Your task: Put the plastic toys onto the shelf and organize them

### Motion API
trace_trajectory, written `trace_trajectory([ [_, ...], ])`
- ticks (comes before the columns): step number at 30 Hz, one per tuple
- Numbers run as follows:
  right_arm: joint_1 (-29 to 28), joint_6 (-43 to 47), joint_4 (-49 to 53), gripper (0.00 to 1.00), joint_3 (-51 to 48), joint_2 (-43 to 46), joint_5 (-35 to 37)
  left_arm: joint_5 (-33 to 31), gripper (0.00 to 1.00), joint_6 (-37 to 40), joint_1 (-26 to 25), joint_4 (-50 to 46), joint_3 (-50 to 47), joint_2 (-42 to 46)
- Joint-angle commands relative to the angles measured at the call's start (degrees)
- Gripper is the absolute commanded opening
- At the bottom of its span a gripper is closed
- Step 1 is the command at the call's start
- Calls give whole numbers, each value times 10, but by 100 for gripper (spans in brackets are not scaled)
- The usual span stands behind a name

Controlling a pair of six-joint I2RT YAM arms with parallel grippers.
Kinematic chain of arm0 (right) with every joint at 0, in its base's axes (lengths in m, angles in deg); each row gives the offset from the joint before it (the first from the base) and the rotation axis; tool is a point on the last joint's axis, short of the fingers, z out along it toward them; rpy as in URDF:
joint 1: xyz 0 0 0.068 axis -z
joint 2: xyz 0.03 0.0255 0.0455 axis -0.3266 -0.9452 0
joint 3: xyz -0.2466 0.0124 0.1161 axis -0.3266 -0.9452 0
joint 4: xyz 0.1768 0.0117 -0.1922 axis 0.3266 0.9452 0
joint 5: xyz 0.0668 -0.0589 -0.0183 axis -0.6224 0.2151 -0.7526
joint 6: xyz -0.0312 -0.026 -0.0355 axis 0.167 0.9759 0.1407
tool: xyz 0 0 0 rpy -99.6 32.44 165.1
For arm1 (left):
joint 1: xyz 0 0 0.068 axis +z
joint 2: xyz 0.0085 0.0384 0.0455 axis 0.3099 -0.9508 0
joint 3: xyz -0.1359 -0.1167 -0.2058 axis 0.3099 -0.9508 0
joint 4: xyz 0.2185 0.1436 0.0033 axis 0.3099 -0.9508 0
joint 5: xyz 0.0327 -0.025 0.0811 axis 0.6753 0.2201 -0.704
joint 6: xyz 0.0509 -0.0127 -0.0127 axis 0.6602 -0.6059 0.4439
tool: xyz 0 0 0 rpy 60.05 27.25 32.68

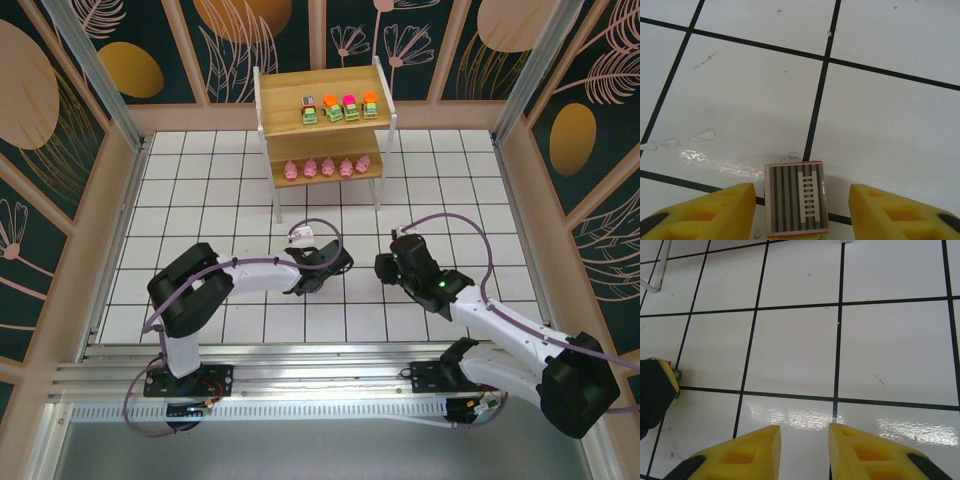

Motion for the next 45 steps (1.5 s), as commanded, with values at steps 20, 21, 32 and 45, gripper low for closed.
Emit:
trace_trajectory([
  [20, 4, -10, -8, 26, -7, 15, 6, -2, 23, 12, -3, -17, 20, -4],
  [21, 4, -10, -8, 26, -7, 16, 7, -6, 22, 16, -3, -21, 22, 1],
  [32, 4, -11, -9, 26, -9, 22, 6, -54, 23, 99, -4, -131, 110, 72],
  [45, 4, -12, -10, 25, -11, 31, 0, -72, 24, 214, -3, -296, 403, 52],
])
